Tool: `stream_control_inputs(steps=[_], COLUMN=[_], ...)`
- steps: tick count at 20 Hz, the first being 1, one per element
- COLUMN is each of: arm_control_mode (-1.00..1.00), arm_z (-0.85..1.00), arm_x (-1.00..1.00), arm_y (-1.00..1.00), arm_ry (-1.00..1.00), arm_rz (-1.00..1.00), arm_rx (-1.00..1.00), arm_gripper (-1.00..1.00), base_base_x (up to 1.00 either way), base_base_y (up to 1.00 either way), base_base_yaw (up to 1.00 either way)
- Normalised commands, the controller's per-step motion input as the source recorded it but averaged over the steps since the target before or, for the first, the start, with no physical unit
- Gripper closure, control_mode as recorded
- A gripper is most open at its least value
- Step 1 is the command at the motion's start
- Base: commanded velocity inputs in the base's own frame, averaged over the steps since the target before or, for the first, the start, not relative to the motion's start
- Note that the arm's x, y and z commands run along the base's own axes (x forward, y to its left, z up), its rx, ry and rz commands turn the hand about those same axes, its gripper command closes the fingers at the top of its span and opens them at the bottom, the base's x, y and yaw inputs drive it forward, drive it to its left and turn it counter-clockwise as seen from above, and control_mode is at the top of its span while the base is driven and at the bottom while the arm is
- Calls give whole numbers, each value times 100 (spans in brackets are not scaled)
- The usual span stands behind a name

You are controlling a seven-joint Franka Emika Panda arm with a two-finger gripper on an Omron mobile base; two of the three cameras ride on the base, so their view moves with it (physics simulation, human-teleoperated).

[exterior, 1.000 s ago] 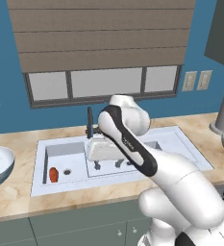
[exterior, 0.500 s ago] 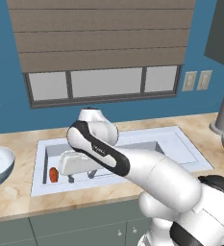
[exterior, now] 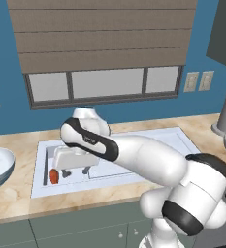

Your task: Pick the cucumbers from the sink and place them in one bowl. Place the sweet potato in the other bowl. Then turn off the sink faucet.

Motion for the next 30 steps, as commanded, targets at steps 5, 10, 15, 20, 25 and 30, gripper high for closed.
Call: stream_control_inputs(steps=[5,10,15,20,25,30], arm_control_mode=[-100,-100,-100,-100,-100,-100], arm_z=[-2,0,0,0,-14,-22], arm_x=[61,44,18,6,13,41], arm_y=[0,6,14,10,1,0], arm_ry=[0,0,0,-3,-2,-1], arm_rz=[-7,-8,-9,-11,-11,-13], arm_rx=[0,-6,-11,-13,-9,-2], arm_gripper=[-100,-100,-100,-100,-100,-100], base_base_x=[0,0,0,0,0,0], base_base_y=[0,0,0,0,0,0], base_base_yaw=[0,0,0,0,0,0])
